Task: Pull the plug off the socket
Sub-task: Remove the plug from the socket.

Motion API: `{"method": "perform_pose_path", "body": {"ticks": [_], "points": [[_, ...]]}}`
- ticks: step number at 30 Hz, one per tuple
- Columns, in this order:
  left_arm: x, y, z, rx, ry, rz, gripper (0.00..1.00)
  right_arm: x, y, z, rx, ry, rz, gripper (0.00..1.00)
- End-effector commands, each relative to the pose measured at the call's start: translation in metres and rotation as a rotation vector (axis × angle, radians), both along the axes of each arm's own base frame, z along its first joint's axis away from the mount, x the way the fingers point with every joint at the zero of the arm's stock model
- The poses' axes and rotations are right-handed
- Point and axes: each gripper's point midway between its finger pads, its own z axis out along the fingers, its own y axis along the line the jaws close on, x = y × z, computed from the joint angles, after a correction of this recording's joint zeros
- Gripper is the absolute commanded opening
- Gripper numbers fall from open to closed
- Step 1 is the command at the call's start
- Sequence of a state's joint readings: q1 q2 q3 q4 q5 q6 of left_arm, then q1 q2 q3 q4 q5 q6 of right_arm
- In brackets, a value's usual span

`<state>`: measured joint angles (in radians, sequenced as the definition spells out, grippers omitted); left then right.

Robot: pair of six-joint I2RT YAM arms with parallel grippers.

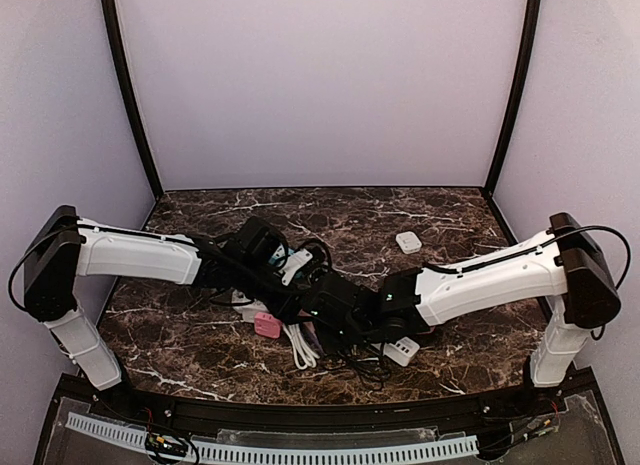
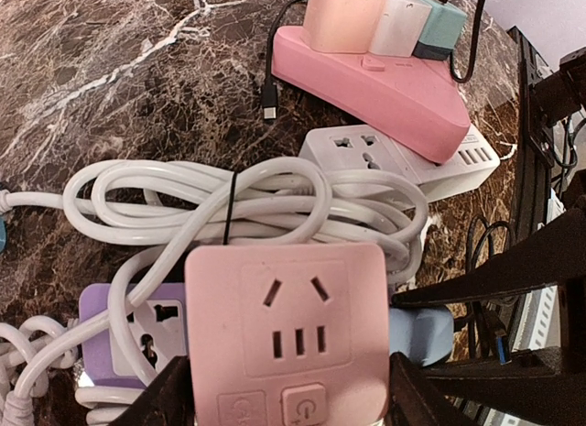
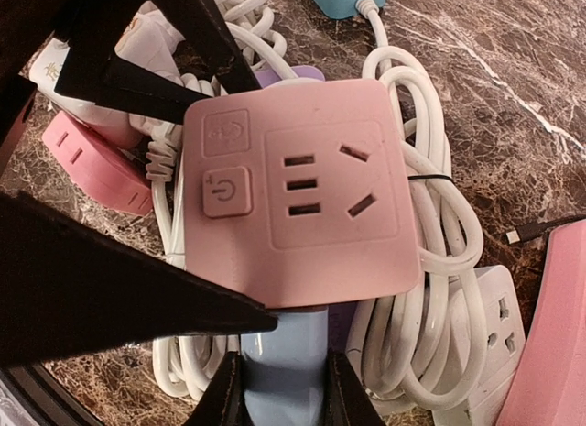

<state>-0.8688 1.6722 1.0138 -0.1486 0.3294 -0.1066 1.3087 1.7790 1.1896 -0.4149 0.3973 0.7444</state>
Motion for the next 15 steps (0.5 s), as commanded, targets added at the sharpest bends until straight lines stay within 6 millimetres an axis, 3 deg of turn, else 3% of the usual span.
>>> {"method": "perform_pose_path", "body": {"ticks": [1, 15], "points": [[-0.0148, 0.0277, -0.0460, 0.172, 0.093, 0.014, 0.38, 0.0085, 0.0048, 0.0217, 0.034, -0.055, -0.047, 0.00], [-0.0152, 0.0285, -0.0478, 0.178, 0.095, 0.013, 0.36, 0.0173, -0.0051, 0.0219, 0.235, 0.082, -0.050, 0.00]]}}
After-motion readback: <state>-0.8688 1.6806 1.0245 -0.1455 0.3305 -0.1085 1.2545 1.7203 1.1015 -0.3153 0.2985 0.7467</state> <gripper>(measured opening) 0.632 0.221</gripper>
